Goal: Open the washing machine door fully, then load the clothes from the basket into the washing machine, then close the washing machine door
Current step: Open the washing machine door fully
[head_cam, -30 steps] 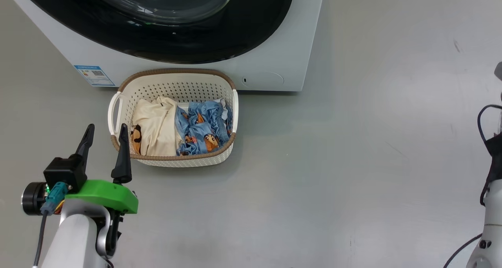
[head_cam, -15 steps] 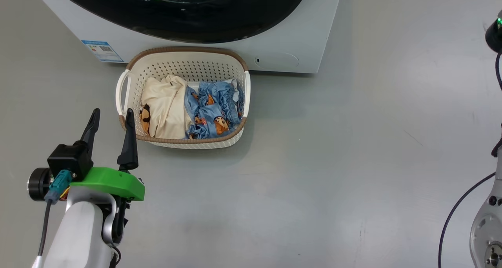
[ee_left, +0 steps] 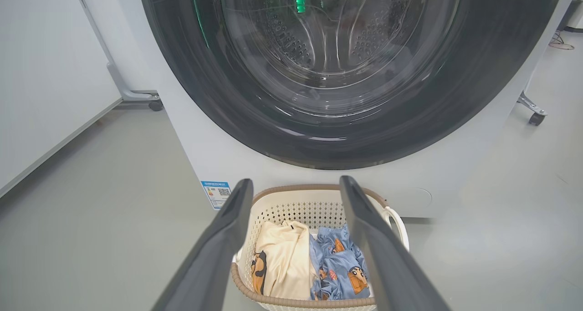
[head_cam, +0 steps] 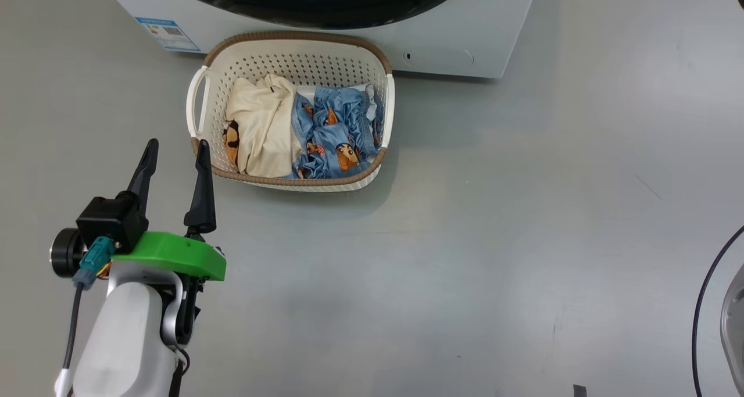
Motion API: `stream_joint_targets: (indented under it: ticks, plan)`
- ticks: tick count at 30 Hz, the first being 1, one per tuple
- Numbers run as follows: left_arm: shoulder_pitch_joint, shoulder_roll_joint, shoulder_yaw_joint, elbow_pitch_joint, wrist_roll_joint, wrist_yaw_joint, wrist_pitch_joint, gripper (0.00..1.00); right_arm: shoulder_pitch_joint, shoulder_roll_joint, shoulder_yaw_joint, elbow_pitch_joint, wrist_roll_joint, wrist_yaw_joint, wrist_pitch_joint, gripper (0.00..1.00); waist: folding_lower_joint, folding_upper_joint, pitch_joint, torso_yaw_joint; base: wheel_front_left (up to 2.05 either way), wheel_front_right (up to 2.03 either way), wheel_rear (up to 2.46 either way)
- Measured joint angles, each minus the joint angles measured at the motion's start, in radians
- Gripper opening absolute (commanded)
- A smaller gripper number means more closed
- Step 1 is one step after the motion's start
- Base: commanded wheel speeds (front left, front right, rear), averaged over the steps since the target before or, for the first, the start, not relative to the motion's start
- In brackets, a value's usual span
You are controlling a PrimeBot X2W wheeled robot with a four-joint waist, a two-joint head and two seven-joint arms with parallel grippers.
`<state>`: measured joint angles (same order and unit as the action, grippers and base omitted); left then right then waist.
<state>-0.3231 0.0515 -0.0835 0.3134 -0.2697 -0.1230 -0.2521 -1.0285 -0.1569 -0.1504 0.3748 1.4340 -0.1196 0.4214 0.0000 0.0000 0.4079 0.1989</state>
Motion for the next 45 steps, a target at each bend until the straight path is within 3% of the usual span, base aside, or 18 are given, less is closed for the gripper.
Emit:
stream_joint_targets:
  ticks: [23, 45]
  plan:
    - [-0.079, -0.028, -0.022, -0.068, -0.005, -0.001, 0.000, 1.00, -0.152, 0.009, 0.152, 0.094, -0.097, -0.008, 0.092, 0.00, 0.0000, 0.0000, 0.150, 0.079, 0.00, 0.00, 0.00]
    - [-0.091, -0.032, -0.058, -0.096, -0.087, -0.001, 0.000, 1.00, -0.283, 0.025, 0.171, 0.197, -0.165, -0.008, 0.093, 0.00, 0.0000, 0.0000, 0.201, 0.152, 0.00, 0.00, 0.00]
